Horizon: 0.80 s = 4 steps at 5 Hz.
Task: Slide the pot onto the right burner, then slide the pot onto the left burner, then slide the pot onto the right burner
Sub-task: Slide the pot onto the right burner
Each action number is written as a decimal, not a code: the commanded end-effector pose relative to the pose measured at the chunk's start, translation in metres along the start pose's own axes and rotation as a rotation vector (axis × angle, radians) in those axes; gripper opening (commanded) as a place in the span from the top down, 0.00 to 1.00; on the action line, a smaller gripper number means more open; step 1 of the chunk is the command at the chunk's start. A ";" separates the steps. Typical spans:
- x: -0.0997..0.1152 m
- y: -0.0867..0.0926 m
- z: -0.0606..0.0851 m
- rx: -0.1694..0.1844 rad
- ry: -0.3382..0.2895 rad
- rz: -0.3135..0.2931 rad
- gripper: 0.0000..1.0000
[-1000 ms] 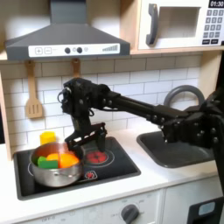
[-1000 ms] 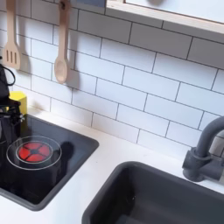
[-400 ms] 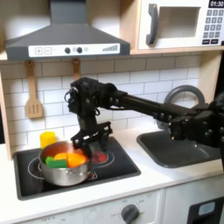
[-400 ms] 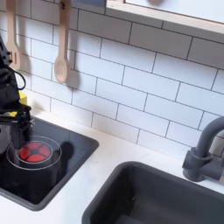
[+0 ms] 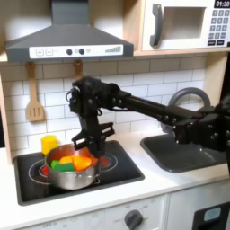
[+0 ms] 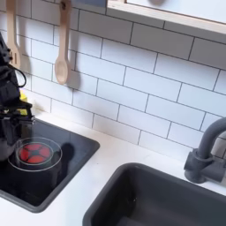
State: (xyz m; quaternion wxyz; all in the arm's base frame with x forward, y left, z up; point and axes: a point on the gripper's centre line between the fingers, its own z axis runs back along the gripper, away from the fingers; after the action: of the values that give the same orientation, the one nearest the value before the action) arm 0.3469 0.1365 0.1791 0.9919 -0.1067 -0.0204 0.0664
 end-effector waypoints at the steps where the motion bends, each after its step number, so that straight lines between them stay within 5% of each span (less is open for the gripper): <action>1: 0.003 0.001 0.001 -0.001 -0.003 0.001 1.00; 4: -0.003 -0.007 -0.009 0.001 0.014 -0.039 1.00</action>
State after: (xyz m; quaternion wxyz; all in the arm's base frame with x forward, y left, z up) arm 0.3427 0.1312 0.1749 0.9929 -0.1071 -0.0205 0.0480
